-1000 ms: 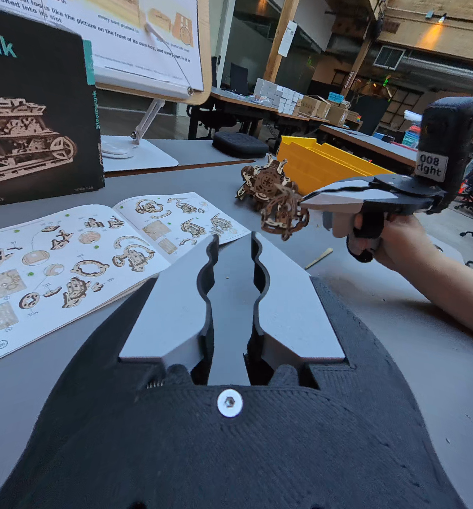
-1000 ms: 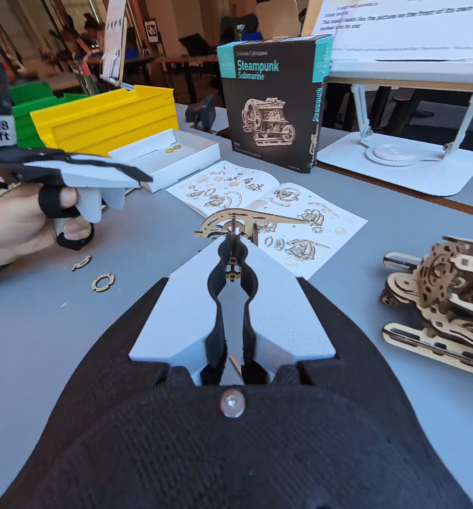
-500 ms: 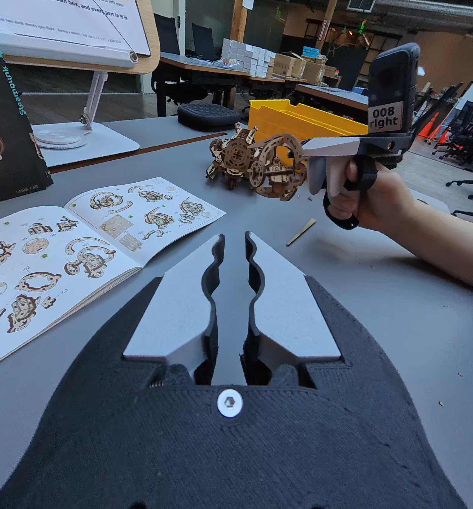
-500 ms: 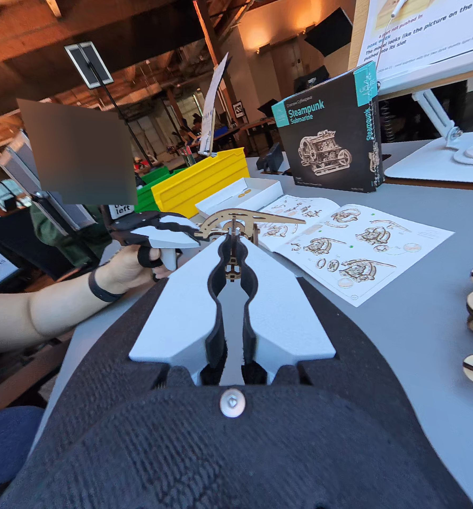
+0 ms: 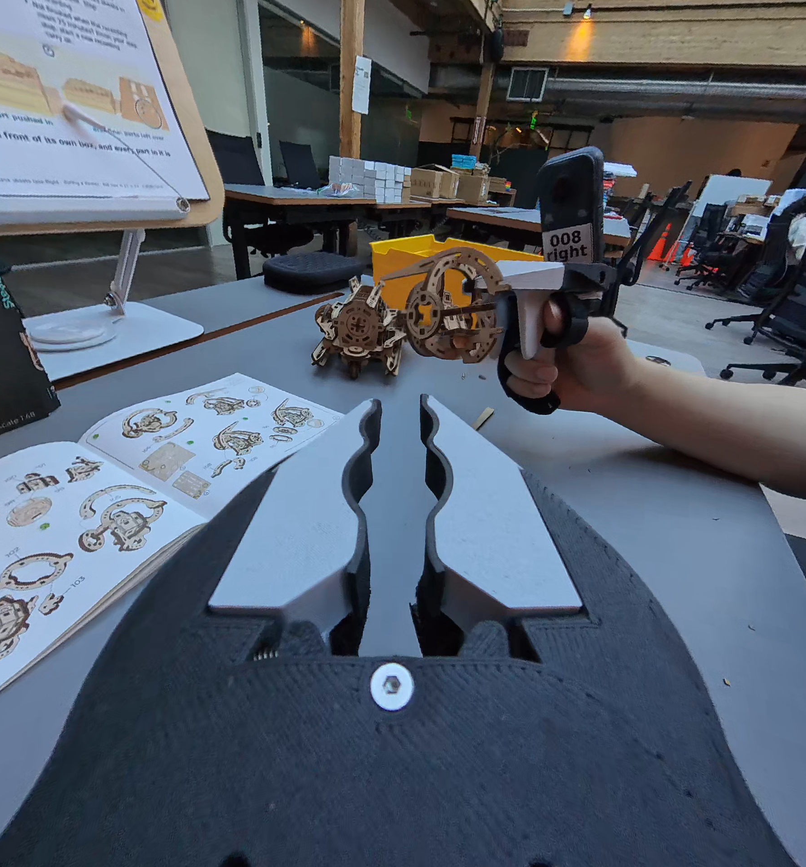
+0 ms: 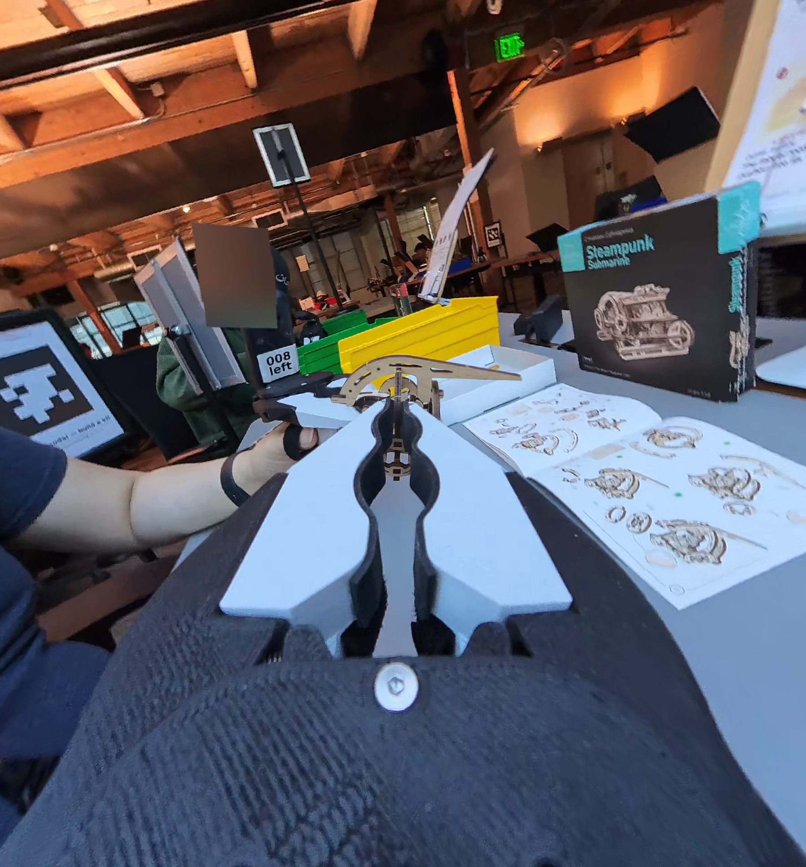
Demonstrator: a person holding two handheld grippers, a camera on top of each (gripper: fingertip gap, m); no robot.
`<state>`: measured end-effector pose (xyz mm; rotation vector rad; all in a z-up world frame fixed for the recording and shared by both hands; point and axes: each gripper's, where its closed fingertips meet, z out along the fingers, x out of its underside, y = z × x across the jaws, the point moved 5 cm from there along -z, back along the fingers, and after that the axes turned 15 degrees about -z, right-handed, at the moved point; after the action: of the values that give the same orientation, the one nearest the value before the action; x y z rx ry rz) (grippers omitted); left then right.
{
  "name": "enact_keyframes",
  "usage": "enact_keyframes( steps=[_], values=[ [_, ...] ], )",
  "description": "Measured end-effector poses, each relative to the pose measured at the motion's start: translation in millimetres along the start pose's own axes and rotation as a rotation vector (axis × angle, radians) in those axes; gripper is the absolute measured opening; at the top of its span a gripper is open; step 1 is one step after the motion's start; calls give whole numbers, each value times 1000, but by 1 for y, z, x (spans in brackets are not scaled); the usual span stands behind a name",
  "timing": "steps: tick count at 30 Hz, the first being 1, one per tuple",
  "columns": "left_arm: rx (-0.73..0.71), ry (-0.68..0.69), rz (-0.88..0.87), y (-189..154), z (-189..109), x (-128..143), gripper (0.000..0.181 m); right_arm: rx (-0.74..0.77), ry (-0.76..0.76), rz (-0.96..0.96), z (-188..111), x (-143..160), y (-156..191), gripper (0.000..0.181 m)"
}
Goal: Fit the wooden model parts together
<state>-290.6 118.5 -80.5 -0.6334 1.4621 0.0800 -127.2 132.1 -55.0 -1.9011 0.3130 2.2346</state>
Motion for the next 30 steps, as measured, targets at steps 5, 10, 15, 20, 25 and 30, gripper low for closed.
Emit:
enact_keyframes(
  steps=[5,10,15,20,25,30],
  values=[
    [-92,-3,19,9,-2,0,10,22,42,-192,3,-2,10,0],
    [-172,6,-71,27,-7,1,10,173,165,-361,3,6,1,0],
    [-333,4,-150,54,-20,0,7,424,379,-511,-3,25,-25,0],
    [-336,-25,-218,60,-25,-3,8,399,402,-474,8,42,-29,0],
    [-332,-12,-195,56,-22,-2,8,395,387,-420,9,46,-30,0],
    [-321,1,-192,53,-20,0,8,389,370,-402,8,45,-29,0]
  ],
)
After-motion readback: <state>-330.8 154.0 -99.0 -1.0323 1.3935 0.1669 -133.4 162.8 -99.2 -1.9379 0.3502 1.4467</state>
